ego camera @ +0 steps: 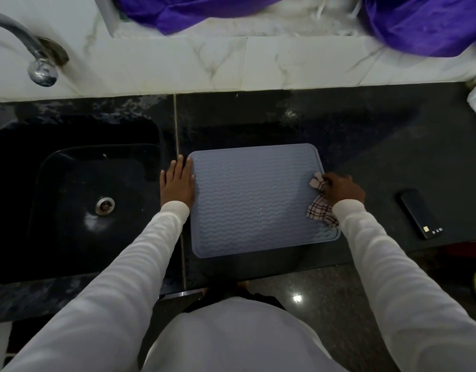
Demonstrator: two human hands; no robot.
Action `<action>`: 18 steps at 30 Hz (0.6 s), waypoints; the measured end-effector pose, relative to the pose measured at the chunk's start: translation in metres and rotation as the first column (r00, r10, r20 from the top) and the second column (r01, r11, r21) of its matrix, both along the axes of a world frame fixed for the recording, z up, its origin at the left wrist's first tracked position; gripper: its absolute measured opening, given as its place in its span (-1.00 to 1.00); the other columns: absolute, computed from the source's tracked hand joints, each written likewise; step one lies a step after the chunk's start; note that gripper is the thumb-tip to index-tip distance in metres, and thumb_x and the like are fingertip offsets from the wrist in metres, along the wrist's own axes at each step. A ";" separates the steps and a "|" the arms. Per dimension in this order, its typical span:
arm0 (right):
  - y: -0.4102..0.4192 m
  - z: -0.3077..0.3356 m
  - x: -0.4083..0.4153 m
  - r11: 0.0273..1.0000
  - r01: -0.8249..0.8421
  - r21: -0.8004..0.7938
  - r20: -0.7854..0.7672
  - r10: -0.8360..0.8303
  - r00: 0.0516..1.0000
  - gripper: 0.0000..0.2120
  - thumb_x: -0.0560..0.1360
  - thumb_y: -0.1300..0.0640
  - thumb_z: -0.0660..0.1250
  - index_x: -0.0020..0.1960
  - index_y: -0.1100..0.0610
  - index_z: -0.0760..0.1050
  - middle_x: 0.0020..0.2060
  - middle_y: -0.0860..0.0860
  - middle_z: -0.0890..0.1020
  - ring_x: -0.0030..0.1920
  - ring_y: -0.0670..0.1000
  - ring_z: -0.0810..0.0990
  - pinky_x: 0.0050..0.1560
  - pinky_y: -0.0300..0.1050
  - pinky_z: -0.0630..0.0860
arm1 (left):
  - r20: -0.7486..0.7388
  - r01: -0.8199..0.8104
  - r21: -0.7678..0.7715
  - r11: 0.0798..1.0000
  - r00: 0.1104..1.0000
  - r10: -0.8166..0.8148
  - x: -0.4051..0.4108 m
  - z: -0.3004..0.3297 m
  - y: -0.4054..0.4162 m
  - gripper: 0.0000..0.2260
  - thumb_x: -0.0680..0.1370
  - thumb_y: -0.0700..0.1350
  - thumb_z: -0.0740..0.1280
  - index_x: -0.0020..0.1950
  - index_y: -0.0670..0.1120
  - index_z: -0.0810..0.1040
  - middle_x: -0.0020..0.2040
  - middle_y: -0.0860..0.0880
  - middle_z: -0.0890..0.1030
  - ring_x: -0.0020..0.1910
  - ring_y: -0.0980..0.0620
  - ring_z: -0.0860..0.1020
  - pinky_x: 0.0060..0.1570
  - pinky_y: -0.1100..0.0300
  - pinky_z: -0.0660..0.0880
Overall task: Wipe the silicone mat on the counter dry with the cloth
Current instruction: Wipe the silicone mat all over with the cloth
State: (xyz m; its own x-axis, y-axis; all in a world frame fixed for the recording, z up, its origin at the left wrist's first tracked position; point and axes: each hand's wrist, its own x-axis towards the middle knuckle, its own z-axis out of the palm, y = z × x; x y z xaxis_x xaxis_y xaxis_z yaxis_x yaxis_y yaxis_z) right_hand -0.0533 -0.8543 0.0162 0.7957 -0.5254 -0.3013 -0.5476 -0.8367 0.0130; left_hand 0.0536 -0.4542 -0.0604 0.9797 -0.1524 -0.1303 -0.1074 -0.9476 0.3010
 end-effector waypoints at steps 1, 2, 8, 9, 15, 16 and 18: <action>-0.001 0.000 -0.001 1.000 0.009 0.009 0.003 -0.009 1.000 -0.66 0.58 -0.17 0.06 0.30 -0.17 0.41 0.11 0.19 0.47 -0.01 0.31 0.57 0.02 0.13 0.49 | 0.004 0.000 0.000 1.000 1.000 0.000 0.000 -0.001 0.000 -0.54 0.69 0.03 -0.07 0.60 0.05 -0.02 0.61 0.00 0.01 0.58 -0.04 -0.02 0.53 -0.09 -0.09; 0.000 -0.001 -0.001 1.000 0.019 0.023 0.007 -0.019 1.000 -0.66 0.58 -0.17 0.06 0.30 -0.17 0.41 0.11 0.19 0.47 0.00 0.32 0.57 0.03 0.14 0.49 | 0.010 -0.001 0.001 1.000 1.000 0.001 -0.001 -0.001 0.000 -0.54 0.69 0.03 -0.07 0.60 0.05 -0.02 0.61 0.00 0.01 0.58 -0.04 -0.01 0.53 -0.10 -0.09; 0.019 0.013 0.008 0.962 0.151 0.229 0.091 -0.175 0.980 -0.72 0.54 -0.08 0.20 0.22 -0.13 0.51 0.16 0.11 0.59 0.10 0.24 0.57 0.07 0.02 0.47 | 0.007 -0.019 0.007 1.000 1.000 0.019 -0.001 -0.001 -0.003 -0.53 0.69 0.03 -0.08 0.60 0.05 -0.02 0.61 0.01 0.01 0.58 -0.03 -0.02 0.53 -0.10 -0.10; 0.027 0.019 0.009 0.953 0.143 0.266 0.124 -0.181 0.976 -0.73 0.55 -0.06 0.21 0.21 -0.11 0.53 0.17 0.10 0.59 0.12 0.23 0.56 0.08 0.00 0.46 | 0.004 -0.021 0.006 1.000 1.000 0.021 -0.001 -0.001 -0.003 -0.53 0.69 0.03 -0.08 0.60 0.05 -0.03 0.61 0.01 0.00 0.58 -0.03 -0.03 0.53 -0.09 -0.11; 0.127 0.043 0.026 0.891 -0.195 0.409 0.248 0.097 0.964 -0.74 0.55 0.01 0.20 0.18 -0.07 0.55 0.13 0.05 0.63 0.10 0.18 0.58 0.09 0.02 0.51 | 0.024 -0.036 -0.001 0.999 0.999 0.036 -0.003 -0.002 -0.004 -0.54 0.68 0.04 -0.08 0.60 0.07 -0.01 0.61 0.02 0.01 0.58 -0.01 -0.02 0.53 -0.08 -0.14; 0.149 0.041 0.030 0.875 -0.250 0.416 0.230 0.164 0.959 -0.74 0.55 0.00 0.20 0.19 -0.10 0.54 0.11 0.05 0.64 0.08 0.18 0.59 0.08 0.03 0.53 | 0.024 -0.037 -0.003 0.999 0.999 0.038 -0.003 -0.002 -0.004 -0.54 0.68 0.04 -0.08 0.60 0.07 0.00 0.61 0.02 0.01 0.58 -0.01 -0.02 0.53 -0.07 -0.14; 0.197 0.036 0.037 0.853 -0.341 0.395 0.190 0.287 0.939 -0.72 0.54 0.01 0.22 0.23 -0.14 0.52 0.09 0.09 0.62 0.05 0.20 0.59 0.06 0.04 0.54 | 0.025 -0.037 -0.013 0.999 0.999 0.037 -0.003 -0.001 -0.005 -0.54 0.68 0.04 -0.08 0.60 0.07 0.00 0.61 0.02 0.01 0.57 -0.01 -0.03 0.53 -0.07 -0.15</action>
State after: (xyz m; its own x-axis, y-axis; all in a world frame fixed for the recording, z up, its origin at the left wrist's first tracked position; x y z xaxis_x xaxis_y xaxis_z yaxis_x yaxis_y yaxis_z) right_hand -0.0167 -0.6570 0.0521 0.9409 -0.0883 -0.3271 -0.2294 -0.8766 -0.4231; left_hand 0.0508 -0.4589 -0.0614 0.9877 -0.1175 -0.1035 -0.0802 -0.9473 0.3100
